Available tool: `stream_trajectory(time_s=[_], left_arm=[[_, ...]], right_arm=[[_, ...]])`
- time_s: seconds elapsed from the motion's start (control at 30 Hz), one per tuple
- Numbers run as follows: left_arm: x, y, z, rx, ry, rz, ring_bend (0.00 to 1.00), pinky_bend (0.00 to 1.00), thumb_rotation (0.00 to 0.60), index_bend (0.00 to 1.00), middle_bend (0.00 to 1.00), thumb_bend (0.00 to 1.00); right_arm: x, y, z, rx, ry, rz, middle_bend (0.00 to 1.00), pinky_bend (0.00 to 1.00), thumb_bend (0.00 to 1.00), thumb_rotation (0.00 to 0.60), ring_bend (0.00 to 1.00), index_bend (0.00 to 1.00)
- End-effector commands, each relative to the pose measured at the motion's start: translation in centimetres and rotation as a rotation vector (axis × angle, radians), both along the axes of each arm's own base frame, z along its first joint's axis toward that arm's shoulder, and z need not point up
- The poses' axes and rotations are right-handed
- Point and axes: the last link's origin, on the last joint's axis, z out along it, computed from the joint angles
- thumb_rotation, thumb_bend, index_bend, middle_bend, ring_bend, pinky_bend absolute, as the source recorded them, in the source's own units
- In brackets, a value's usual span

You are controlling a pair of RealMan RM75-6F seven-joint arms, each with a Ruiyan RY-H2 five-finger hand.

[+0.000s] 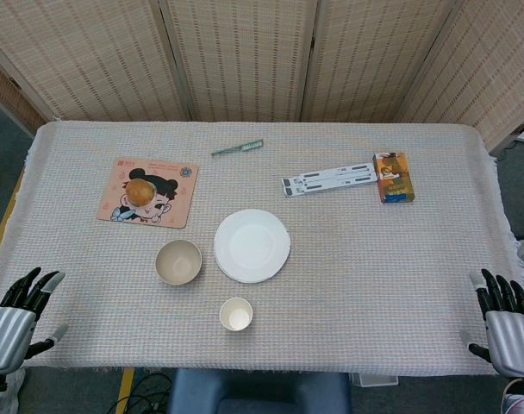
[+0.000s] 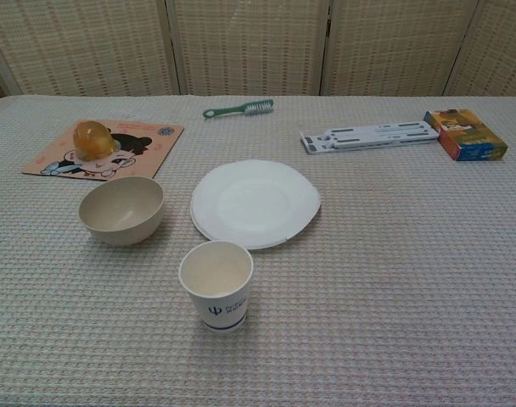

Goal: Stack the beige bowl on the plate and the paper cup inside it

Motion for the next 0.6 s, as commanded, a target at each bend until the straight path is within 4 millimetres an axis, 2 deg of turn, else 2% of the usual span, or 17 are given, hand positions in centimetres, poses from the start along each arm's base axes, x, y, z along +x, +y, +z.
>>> stream_trajectory(time_s=[0.03,0.33,0.43,0.6], left_arm=[[0.1,-0.1,-0.2,-0.008,0.004,-0.004,0.00,0.17,0.600,0.12,0.16,0.26],[0.6,0.8,-1.4,-0.060,-0.013,-0.026,0.00,0.17,0.600,0.16,0.16,0.26],[0.9,2.0,-2.3,-0.085,-0.012,-0.061,0.00,0.17,0.600,0.24,0.16,0.26],[2.1,4.1,-4.2,-0.131,-0.016,-0.104,0.00,0.17,0.600,0.29,0.16,0.26]], right_arm=[[0.1,0.2,0.2,-0.003,-0.004,0.005,0.00,0.00,0.23,0.600,0.00,0.00],[-0.1,0.2,0.4,-0.008,-0.010,-0.005,0.00,0.00,0.23,0.600,0.00,0.00],[-0.2,0.0,0.3,-0.006,-0.012,-0.007,0.00,0.00,0.23,0.600,0.00,0.00],[-0.4,-0.6,0.4,-0.009,-0.018,-0.006,0.00,0.00,0.23,0.600,0.00,0.00]])
